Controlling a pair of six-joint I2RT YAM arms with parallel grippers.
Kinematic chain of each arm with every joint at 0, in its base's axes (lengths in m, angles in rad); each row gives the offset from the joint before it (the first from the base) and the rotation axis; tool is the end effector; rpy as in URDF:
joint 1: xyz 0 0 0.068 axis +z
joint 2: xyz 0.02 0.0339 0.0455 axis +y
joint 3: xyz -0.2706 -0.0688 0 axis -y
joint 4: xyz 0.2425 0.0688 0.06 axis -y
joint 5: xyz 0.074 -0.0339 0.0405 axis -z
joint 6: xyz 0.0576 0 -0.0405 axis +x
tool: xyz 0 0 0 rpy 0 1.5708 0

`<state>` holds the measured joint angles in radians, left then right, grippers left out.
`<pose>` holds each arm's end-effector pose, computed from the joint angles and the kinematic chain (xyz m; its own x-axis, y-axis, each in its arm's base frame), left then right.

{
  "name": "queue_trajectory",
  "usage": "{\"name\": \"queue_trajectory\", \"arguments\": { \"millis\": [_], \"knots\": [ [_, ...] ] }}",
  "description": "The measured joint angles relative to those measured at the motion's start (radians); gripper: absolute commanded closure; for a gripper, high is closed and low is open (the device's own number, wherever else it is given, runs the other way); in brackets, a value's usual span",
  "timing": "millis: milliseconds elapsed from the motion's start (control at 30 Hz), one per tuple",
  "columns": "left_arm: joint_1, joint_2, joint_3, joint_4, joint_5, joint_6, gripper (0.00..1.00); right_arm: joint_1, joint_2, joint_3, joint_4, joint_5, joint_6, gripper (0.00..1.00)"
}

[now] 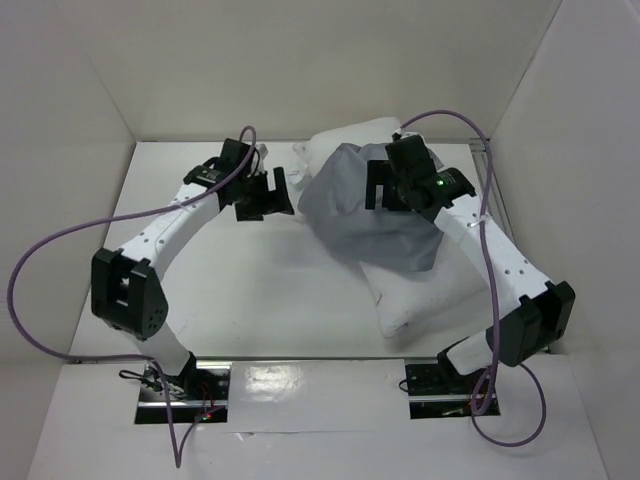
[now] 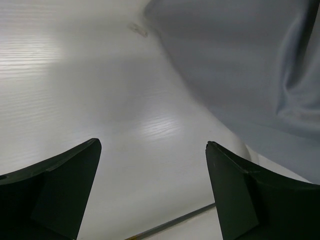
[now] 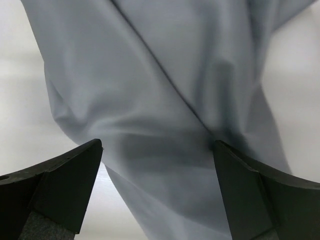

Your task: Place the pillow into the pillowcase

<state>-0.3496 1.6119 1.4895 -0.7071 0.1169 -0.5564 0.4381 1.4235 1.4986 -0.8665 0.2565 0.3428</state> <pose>0.3432 -0.1323 0.3170 -0.8072 -0.2640 -0.5280 -0.0143 0.9029 -0.4297 0.2858 0.1178 0.3669 -0.6903 0.0356 -0.7226 -0.0179 0.9976 0.0663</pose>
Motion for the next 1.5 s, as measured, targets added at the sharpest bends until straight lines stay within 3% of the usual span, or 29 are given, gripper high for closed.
{"name": "queue_trajectory", "arguments": {
  "millis": [200, 300, 433, 467, 500, 533, 567, 600, 900, 1000, 1033, 1133, 1167, 1200, 1367, 1500],
  "knots": [
    [-0.011, 0.219, -0.027, 0.225, 0.258, -0.087, 0.00, 0.016, 0.111, 0.020, 0.031, 0.010, -0.005, 0.17],
    [-0.033, 0.314, -0.016, 0.286, 0.315, -0.125, 0.00, 0.018, 0.138, 0.020, 0.036, 0.018, -0.003, 0.07],
    [-0.070, 0.399, 0.042, 0.337, 0.346, -0.161, 0.01, 0.018, 0.130, 0.020, 0.035, 0.029, -0.004, 0.01],
    [-0.080, 0.415, 0.062, 0.349, 0.356, -0.172, 0.05, 0.018, 0.125, 0.020, 0.034, 0.036, -0.005, 0.01],
    [-0.087, 0.427, 0.082, 0.362, 0.362, -0.184, 0.16, 0.018, 0.118, 0.020, 0.032, 0.044, -0.005, 0.01],
    [-0.094, 0.438, 0.101, 0.389, 0.372, -0.197, 0.56, 0.018, 0.107, 0.020, 0.025, 0.053, -0.005, 0.01],
    [-0.100, 0.453, 0.122, 0.406, 0.380, -0.215, 0.82, 0.018, 0.094, 0.020, 0.018, 0.061, -0.005, 0.01],
    [-0.103, 0.465, 0.140, 0.421, 0.391, -0.218, 0.97, 0.016, 0.079, 0.020, 0.008, 0.073, -0.005, 0.01],
    [-0.068, 0.444, 0.156, 0.424, 0.412, -0.233, 1.00, -0.051, -0.118, -0.001, -0.106, 0.165, -0.007, 0.01],
    [-0.026, 0.372, 0.153, 0.389, 0.410, -0.223, 1.00, -0.071, -0.167, -0.075, -0.110, 0.156, -0.005, 0.12],
    [-0.013, 0.344, 0.153, 0.375, 0.409, -0.213, 1.00, -0.072, -0.175, -0.105, -0.108, 0.140, -0.003, 0.31],
    [0.026, 0.238, 0.161, 0.329, 0.406, -0.180, 1.00, -0.072, -0.166, -0.187, -0.101, 0.051, 0.001, 0.73],
    [0.034, 0.208, 0.176, 0.306, 0.404, -0.173, 1.00, -0.072, -0.153, -0.201, -0.095, 0.014, 0.008, 0.94],
    [0.043, 0.179, 0.197, 0.285, 0.401, -0.159, 1.00, -0.071, -0.137, -0.203, -0.089, -0.018, 0.016, 1.00],
    [0.107, 0.093, 0.415, 0.133, 0.378, -0.099, 1.00, -0.060, -0.084, -0.130, 0.033, -0.182, 0.037, 1.00],
    [0.240, 0.076, 0.645, 0.037, 0.351, -0.067, 1.00, -0.026, -0.028, 0.036, 0.221, -0.340, 0.039, 1.00]
  ]
}}
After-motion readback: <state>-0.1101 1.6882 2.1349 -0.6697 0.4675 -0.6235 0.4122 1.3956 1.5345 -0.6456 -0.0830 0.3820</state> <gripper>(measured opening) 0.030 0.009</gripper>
